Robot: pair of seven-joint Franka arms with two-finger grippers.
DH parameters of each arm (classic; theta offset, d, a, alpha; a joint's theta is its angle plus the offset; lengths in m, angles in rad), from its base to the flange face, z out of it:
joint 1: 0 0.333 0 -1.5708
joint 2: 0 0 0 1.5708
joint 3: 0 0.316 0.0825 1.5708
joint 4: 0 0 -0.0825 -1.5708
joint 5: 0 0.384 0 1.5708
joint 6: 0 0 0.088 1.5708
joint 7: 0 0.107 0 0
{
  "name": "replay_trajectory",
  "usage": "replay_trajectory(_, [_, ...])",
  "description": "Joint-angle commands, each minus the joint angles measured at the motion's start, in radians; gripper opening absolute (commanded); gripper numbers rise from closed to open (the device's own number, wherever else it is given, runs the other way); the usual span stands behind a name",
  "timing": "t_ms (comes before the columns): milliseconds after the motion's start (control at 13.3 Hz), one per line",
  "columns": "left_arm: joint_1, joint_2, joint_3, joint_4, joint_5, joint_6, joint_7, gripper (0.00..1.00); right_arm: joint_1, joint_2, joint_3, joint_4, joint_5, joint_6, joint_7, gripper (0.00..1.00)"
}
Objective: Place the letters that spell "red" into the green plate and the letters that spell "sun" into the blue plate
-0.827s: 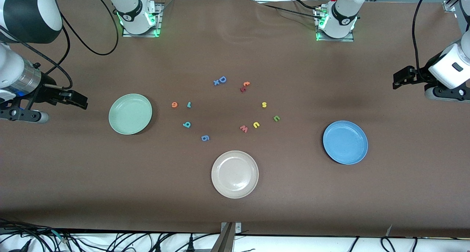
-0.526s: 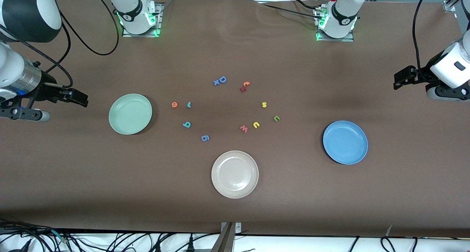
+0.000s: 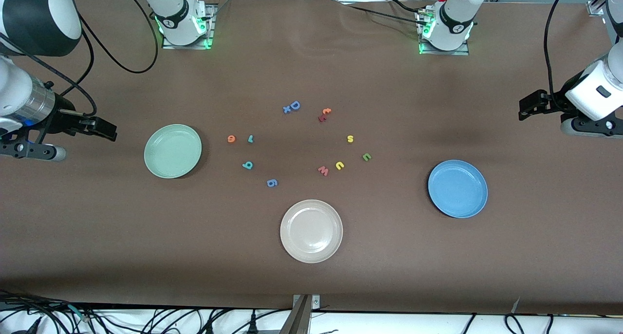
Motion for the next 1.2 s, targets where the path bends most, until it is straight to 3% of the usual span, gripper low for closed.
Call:
replay_trajectory(0, [-0.001, 0.020, -0.001, 0.036, 0.014, -0.025, 0.007, 1.00, -0.004, 0.002, 0.005, 0.019, -0.002, -0.020, 0.005, 1.00])
replay_trajectory(226, [0.035, 0.020, 0.008, 0.038, -0.095, -0.025, 0.050, 1.00, -0.004, 0.002, 0.003, 0.019, -0.003, -0.020, 0.006, 1.00])
replay_trajectory(1128, [0.015, 0.032, 0.000, 0.040, -0.083, -0.025, 0.058, 1.00, -0.004, 0.002, 0.003, 0.019, -0.002, -0.020, 0.011, 1.00])
